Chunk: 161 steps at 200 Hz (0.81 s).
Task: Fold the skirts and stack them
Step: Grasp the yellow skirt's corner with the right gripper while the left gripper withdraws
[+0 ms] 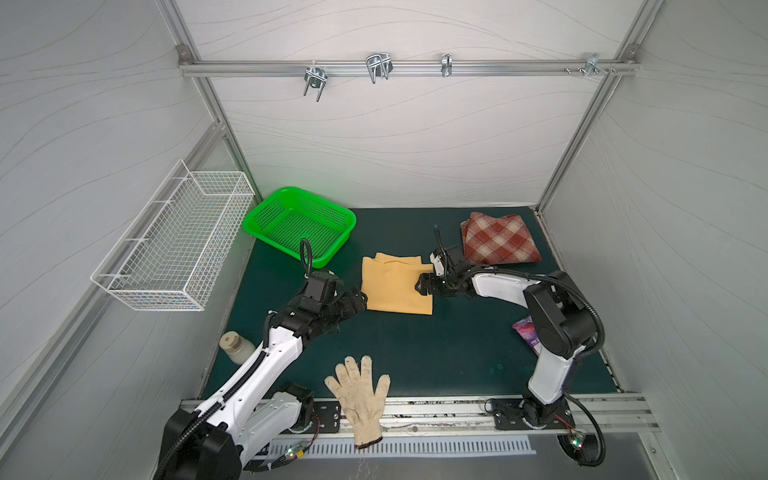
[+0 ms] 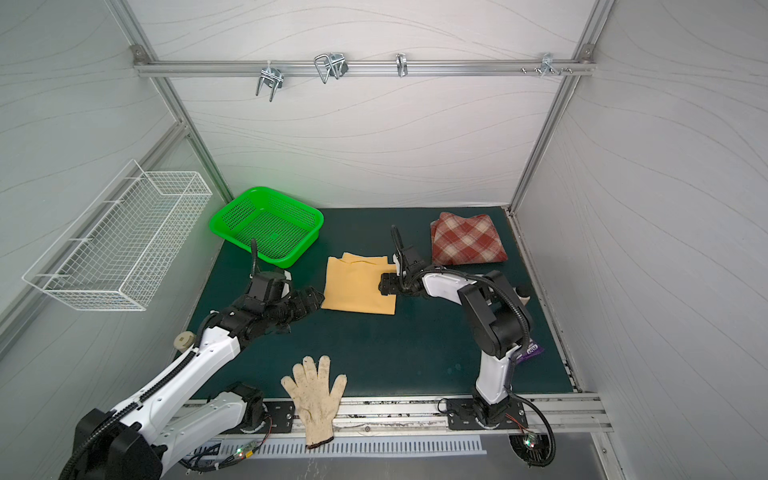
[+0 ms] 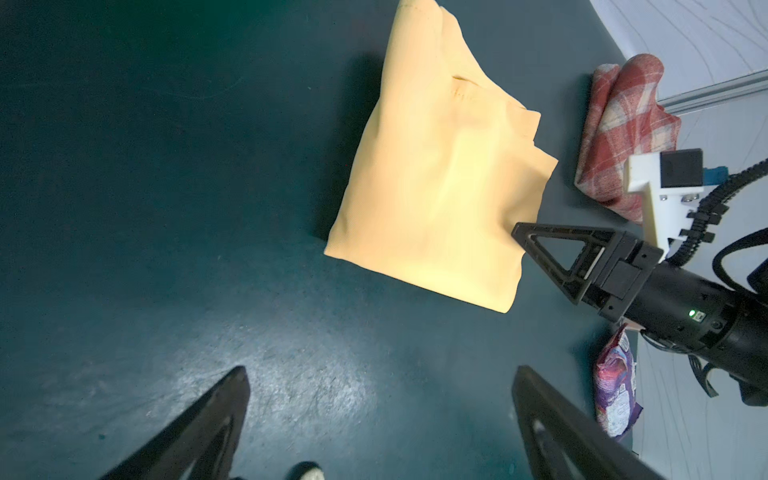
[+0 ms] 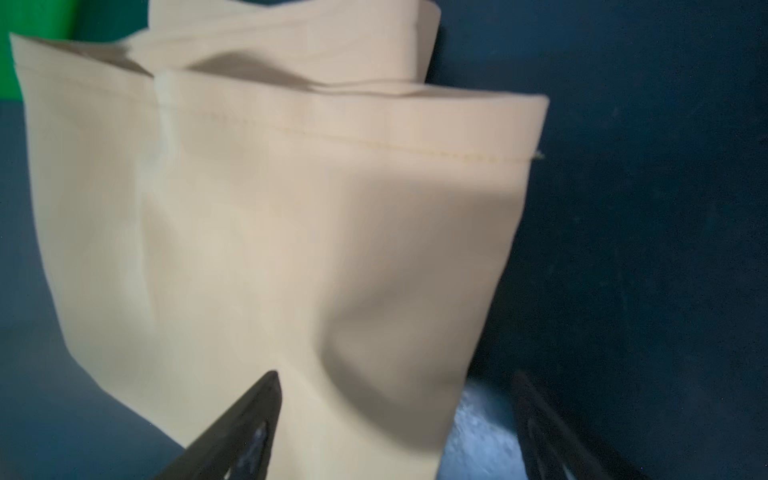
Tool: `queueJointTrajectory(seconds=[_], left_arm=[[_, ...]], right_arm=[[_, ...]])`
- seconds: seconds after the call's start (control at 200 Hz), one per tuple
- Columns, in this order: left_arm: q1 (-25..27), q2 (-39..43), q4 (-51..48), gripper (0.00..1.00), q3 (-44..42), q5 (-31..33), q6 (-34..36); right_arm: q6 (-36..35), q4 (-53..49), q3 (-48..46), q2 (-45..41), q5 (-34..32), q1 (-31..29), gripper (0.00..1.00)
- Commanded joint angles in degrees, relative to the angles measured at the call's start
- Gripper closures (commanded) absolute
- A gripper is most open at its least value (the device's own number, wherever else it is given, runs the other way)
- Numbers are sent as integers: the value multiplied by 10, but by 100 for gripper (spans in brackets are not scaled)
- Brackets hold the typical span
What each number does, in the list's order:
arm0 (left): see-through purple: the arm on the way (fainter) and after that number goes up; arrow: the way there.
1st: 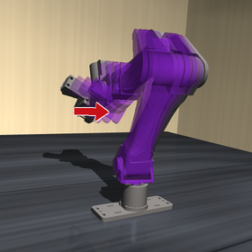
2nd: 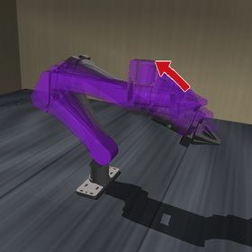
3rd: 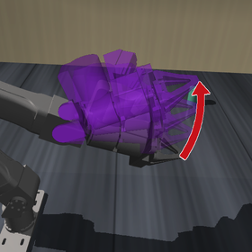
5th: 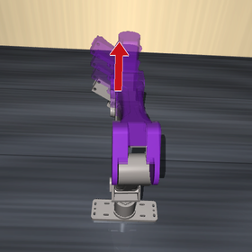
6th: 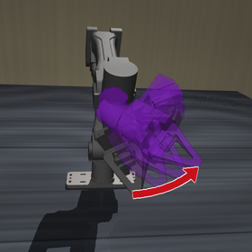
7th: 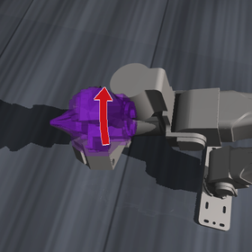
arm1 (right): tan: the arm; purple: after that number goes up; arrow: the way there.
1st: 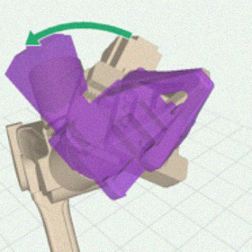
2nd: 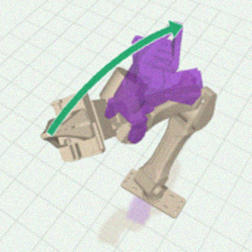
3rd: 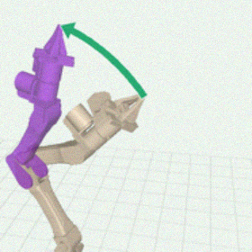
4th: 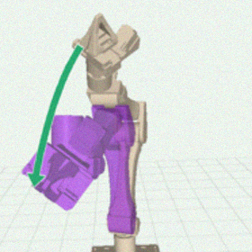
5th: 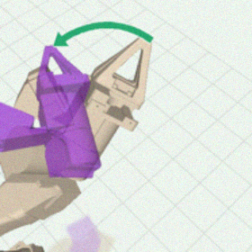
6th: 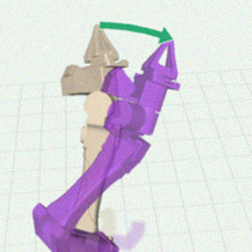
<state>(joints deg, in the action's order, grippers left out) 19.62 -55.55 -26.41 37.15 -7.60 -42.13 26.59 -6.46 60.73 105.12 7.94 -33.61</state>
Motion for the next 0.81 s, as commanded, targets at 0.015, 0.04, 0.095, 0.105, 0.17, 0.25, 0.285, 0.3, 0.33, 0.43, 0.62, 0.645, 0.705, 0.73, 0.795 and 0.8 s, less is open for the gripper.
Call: queueJointTrajectory(seconds=[0.015,0.04,0.095,0.105,0.17,0.25,0.285,0.3,0.33,0.43,0.62,0.645,0.705,0.73,0.795,0.8], left_arm=[[2,14,-7,1,-4,18,7],[3,15,-7,1,-4,17,7],[2,16,-9,1,-2,20,8],[2,16,-9,1,-2,20,8],[2,16,-11,1,0,19,8],[2,17,-14,1,1,23,10],[2,18,-17,1,0,28,10],[2,18,-18,1,0,30,11],[3,18,-19,1,0,33,12],[2,19,-28,1,-1,43,19],[3,25,-19,1,-15,39,18],[3,26,-18,1,-17,38,18],[2,24,-17,1,-17,37,21],[2,24,-19,1,-16,39,22],[2,25,-20,1,-16,40,24],[2,25,-19,1,-16,40,24]], right_arm=[[19,-2,5,31,18,-2,17],[21,2,6,33,20,-3,19],[22,0,11,40,18,-8,21],[23,-1,12,41,18,-9,21],[27,-7,17,49,9,-15,24],[39,4,12,55,14,-16,30],[43,11,11,61,20,-17,35],[45,13,11,62,22,-17,36],[48,17,12,67,25,-18,40],[55,17,17,79,24,-22,47],[56,10,28,88,23,-20,60],[55,10,30,89,22,-19,63],[56,8,34,89,20,-17,71],[55,5,37,90,19,-16,73],[52,-5,49,95,19,-15,79],[52,-6,51,96,19,-15,79]])
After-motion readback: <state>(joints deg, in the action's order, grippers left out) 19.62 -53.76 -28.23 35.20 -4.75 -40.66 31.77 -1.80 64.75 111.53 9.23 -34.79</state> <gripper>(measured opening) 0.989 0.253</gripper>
